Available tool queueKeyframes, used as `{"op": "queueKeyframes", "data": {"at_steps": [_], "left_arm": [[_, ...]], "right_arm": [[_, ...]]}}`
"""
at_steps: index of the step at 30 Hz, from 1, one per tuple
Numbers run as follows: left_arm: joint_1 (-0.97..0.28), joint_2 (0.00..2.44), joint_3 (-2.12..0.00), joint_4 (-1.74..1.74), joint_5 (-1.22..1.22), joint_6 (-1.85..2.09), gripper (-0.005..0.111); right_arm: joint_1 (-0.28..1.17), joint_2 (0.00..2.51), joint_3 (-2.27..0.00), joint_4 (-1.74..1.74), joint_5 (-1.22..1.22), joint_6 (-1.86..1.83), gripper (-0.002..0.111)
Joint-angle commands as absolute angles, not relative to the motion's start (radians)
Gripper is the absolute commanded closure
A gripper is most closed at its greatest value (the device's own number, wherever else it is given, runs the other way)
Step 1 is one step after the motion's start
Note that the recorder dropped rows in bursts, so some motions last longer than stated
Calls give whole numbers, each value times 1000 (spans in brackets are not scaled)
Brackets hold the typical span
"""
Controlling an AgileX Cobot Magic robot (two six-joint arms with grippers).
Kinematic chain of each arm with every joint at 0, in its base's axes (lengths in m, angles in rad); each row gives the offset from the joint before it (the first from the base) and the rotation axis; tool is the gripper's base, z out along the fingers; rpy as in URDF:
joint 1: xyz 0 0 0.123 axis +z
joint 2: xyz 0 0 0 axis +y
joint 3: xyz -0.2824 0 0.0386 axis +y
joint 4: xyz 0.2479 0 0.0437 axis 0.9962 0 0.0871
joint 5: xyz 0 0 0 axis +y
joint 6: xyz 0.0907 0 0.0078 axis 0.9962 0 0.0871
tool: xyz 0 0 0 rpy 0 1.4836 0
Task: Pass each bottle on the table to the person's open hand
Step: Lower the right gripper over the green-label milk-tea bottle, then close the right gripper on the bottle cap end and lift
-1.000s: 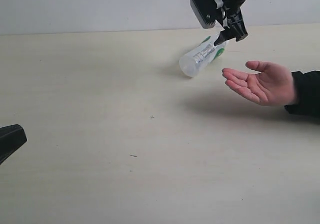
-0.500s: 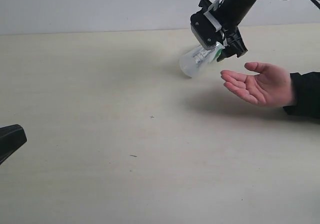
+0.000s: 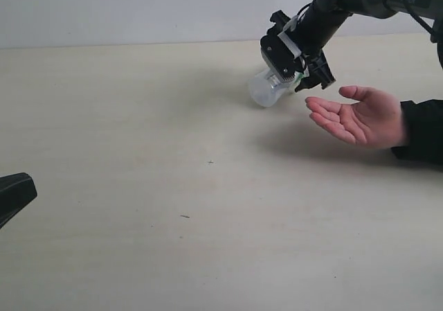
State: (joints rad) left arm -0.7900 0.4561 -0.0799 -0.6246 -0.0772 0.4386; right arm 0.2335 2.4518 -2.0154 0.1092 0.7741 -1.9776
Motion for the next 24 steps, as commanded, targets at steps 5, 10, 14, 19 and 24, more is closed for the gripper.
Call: {"op": "queueKeyframes", "data": {"at_steps": [5,10,14,19,24], "left_arm": [[-790,455,-77,-632,-84,437,107],[-790,455,-77,-632,-84,437,107],[-790,455,-77,-632,-84,437,107],[-790,455,-77,-632,-84,437,107],[-790,455,-77,-632,-84,437,107]], "right_arm": [[233,2456,-2021,120,759,-1988,68],[233,2456,-2021,124,763,-1948,108],[233,2456,-2021,124,763,-1904,108],[233,2446,-2021,124,763,-1846,108],[233,2410,-2021,124,781,-1801,108]]}}
